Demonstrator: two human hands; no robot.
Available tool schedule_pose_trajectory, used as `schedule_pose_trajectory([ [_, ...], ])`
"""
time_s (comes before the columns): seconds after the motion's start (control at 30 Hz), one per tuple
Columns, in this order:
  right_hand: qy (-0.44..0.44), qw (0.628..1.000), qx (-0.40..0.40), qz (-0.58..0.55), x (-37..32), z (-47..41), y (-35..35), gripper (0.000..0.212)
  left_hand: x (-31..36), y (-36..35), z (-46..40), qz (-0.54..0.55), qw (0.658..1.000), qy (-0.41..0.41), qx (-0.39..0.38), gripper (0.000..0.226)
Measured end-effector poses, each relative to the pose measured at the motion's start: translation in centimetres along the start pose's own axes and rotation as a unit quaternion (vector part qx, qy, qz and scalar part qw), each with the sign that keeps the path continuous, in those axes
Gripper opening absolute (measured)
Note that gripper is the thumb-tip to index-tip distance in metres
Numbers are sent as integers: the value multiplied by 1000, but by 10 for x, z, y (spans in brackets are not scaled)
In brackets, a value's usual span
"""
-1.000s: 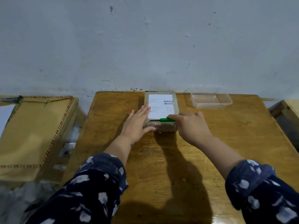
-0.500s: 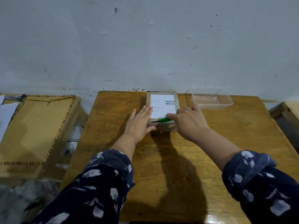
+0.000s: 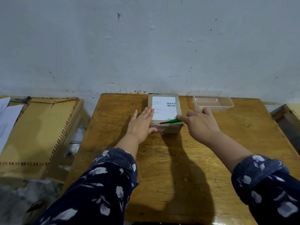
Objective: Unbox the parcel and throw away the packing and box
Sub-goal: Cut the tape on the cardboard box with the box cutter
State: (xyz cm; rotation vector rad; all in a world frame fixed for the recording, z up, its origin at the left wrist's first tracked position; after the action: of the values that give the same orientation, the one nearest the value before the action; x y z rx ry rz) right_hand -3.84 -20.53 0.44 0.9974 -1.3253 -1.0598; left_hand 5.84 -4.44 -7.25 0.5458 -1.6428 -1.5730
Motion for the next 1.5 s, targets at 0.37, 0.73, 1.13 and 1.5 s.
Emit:
schedule_pose_trajectory([
  [0.37, -45, 999, 31, -5, 36, 19, -33, 60, 3, 1, 1, -17, 1000, -4, -4, 89],
  [0.73, -62, 996, 56, -45, 44, 25, -36, 47, 10, -4, -4, 66, 997, 9, -28, 64],
  [1.13, -30, 997, 7, -77, 7, 0, -20, 44, 9, -1, -5, 51, 998, -6, -48, 72],
  [1.5, -19, 999, 28, -26, 8, 0, -8, 49, 10, -1, -5, 40, 998, -7, -49, 72],
])
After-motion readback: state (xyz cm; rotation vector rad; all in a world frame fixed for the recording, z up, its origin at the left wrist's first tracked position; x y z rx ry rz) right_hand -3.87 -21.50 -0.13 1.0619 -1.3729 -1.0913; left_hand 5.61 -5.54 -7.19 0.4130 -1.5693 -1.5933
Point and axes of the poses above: each hand's wrist, its own z-axis away from the middle knuckle, its own y-axis out of the back of the hand, x = y × z, the point moved 5 cm from there along -z, towards the middle knuckle, and after that the axes turned 7 degrees about z, right-handed, at the moved point
